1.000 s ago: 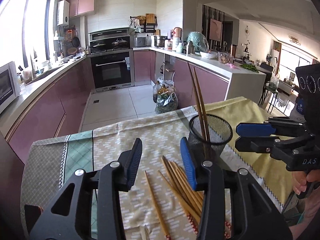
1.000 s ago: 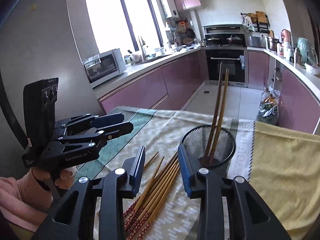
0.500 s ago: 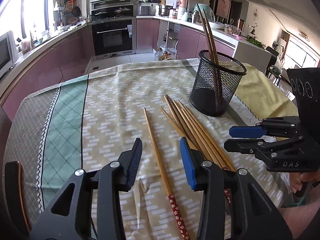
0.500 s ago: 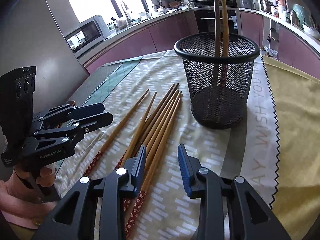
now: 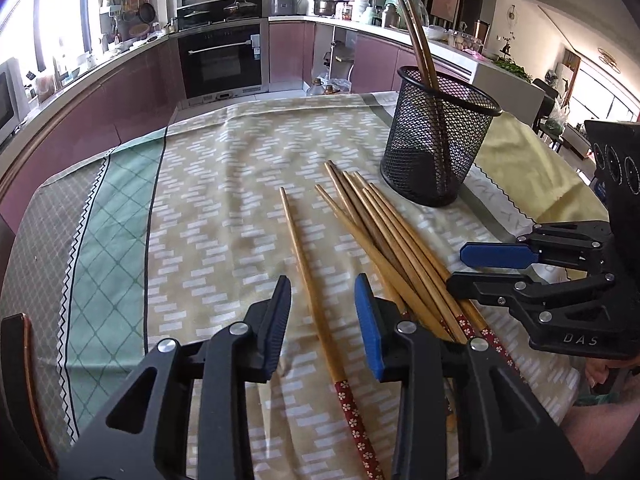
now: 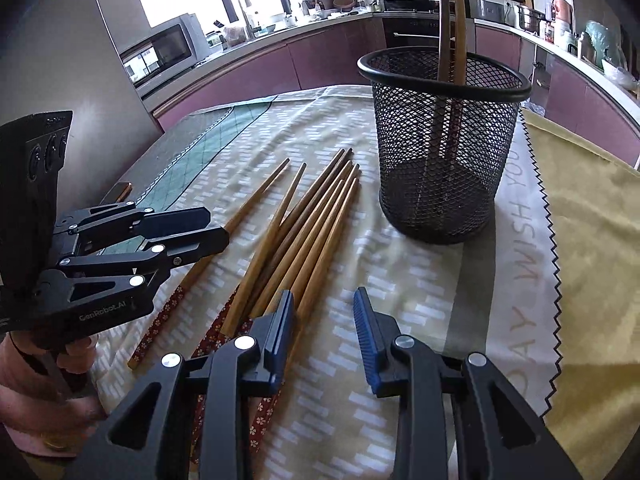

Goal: Organize utensils
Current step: 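Grasp another chopstick with the left gripper while the right gripper grasps one too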

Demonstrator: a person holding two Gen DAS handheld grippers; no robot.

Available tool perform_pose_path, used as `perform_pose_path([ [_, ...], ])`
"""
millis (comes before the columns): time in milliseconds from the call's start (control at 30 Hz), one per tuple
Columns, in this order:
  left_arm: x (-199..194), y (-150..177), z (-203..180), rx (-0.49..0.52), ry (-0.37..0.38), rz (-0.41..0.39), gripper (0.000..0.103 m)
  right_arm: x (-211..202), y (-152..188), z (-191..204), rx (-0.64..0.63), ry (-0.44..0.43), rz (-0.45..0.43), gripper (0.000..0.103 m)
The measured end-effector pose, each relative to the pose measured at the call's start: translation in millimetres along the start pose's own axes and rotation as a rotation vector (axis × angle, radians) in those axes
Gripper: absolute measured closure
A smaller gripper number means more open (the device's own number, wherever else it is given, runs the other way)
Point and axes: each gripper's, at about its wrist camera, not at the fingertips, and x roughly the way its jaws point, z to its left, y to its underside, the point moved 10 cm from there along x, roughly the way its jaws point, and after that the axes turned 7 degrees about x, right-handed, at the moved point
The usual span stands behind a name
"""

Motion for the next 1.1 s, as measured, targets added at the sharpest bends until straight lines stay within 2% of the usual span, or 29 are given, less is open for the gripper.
perform_pose_path([
  [233,10,4,1,-0.012,-0.001,0.027,0.076,5,-4,1,-0.019,0.035,0.000,0.074],
  [700,20,-1,4,-0.030,0.000,0.045,0.077,18,-18,1,-0.015,0.072,-0.008,0.082],
  [867,25,-5,8,-0.048,-0.010,0.057,0.093,19,-21,-3,0.009,0.060,-0.010,0.093],
  [1100,27,-7,10,-0.087,0.002,0.050,0.095,16,-20,-7,0.066,0.011,-0.009,0.096],
])
